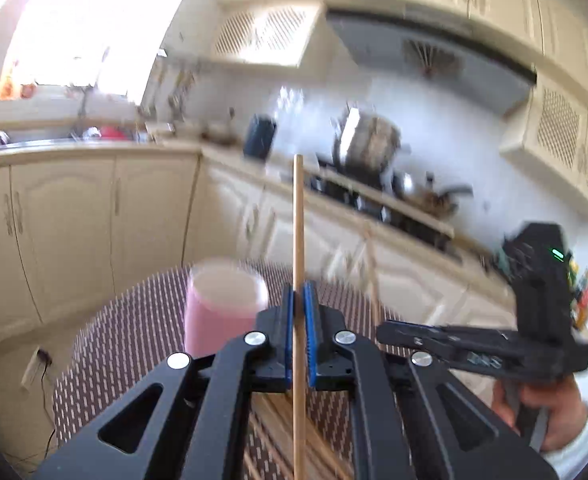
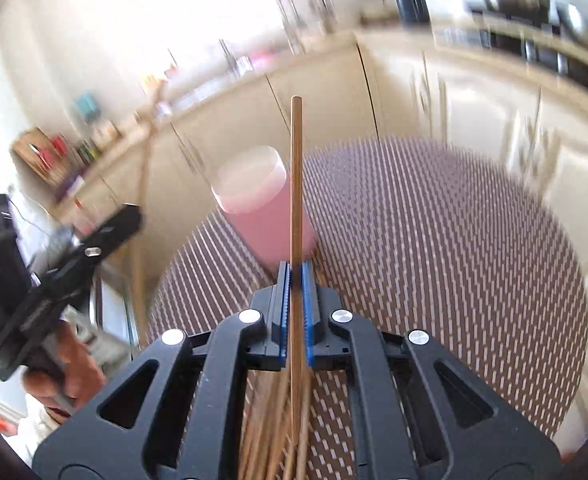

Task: Organize utensils
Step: 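Lift the chopstick with the left tool and drop it into the pink cup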

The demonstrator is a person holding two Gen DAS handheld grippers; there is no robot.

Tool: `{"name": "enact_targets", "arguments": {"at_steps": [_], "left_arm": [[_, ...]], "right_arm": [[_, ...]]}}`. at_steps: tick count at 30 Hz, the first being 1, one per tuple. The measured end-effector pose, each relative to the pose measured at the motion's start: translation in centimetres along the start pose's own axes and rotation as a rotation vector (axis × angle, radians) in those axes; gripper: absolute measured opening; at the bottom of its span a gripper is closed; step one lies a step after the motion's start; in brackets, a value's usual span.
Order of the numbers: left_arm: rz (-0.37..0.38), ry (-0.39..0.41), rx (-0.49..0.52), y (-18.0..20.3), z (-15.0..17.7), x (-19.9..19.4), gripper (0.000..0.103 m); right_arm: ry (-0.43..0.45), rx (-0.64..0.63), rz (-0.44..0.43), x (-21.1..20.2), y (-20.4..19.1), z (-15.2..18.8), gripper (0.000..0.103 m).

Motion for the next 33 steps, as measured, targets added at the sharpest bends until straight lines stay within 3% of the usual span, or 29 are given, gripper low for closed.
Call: {"name": "enact_targets", "arguments": {"at_steps": [6, 13, 19, 33], "left_arm": [[-0.035, 0.196, -0.007, -1.0, -5.2, 1.3, 0.006], [-0.107, 0.321, -0.034, -4.0, -8.6, 4.8, 0.006], [-0.153, 0.335, -0.015, -5.8, -8.0, 7.6, 0.006], [-0.171, 0.168, 0.022, -6.3, -1.8, 9.8, 0.006]], "right_arm": [[0.269, -0.059, -0.042, -0.1, -1.4, -5.8, 0.006], [0.404, -0.042, -0.066, 2.8, -2.2, -10.0, 0.006], [0.387, -0.062, -0.059, 5.4, -3.0, -10.4, 0.006], [0.279, -0.07, -0.029, 6.4, -2.2, -5.2, 0.007]]}}
Point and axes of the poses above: each gripper's, at about its wrist camera, not at the fingertips, and x roughly the way its jaws point, y to its right, z to its underside, the point moved 7 cm from there along x, roughly the way its jaws point, and after that the axes turned 4 degrees about x, right-handed, at the moved point
